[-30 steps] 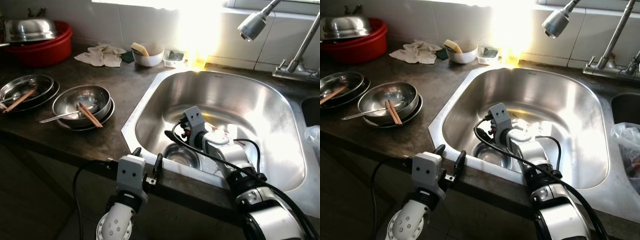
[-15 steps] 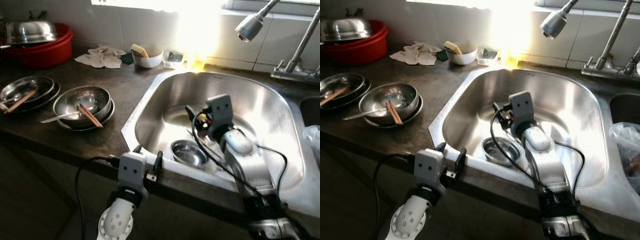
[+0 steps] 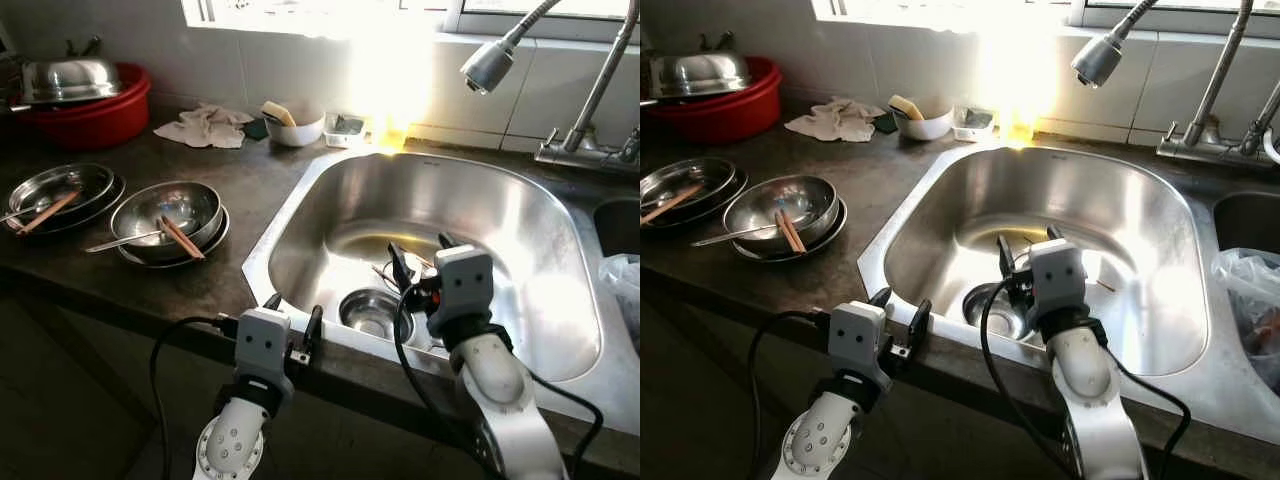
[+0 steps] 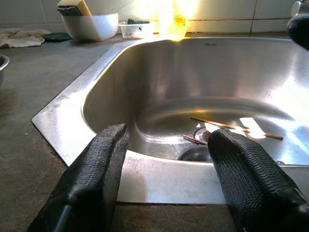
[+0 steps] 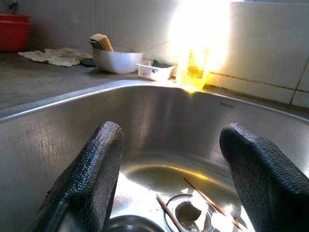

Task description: Kitchen organization

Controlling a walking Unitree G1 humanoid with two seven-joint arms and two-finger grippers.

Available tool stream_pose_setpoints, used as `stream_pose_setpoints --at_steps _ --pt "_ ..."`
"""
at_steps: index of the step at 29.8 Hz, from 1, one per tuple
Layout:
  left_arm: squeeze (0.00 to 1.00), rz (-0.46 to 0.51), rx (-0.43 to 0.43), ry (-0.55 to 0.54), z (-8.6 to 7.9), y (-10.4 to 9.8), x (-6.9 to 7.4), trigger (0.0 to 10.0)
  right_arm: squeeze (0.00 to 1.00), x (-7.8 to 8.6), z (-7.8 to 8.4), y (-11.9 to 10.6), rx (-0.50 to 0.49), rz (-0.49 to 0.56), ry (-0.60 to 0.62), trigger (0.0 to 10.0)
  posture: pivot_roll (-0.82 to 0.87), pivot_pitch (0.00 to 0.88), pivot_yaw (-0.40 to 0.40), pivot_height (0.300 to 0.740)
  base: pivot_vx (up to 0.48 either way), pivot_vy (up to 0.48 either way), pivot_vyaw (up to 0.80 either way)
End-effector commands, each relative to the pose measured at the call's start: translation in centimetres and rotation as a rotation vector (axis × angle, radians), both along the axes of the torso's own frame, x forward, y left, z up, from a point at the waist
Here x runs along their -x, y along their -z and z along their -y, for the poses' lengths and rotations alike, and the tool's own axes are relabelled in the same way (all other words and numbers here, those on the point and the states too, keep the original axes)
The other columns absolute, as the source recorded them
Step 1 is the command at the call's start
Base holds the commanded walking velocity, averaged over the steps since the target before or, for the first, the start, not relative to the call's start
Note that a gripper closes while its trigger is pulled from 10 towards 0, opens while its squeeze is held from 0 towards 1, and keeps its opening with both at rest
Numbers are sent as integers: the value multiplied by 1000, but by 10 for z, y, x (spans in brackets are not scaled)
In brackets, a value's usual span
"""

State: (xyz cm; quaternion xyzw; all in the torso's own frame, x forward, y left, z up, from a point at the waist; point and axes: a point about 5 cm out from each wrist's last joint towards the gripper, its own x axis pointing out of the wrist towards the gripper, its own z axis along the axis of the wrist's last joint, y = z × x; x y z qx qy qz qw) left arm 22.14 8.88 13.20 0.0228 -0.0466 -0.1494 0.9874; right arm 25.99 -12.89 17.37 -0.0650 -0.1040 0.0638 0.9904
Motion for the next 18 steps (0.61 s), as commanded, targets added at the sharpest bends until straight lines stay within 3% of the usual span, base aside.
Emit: stream_pose_setpoints --at_steps 1,18 --pt "0 -25 -10 5 0 7 2 10000 0 3 0 -5 -13 23 13 10000 18 31 -6 740 0 0 0" --pt "0 15 -57 25 2 3 2 10000 0 2 -7 -3 -24 9 6 10000 24 48 -2 740 0 0 0"
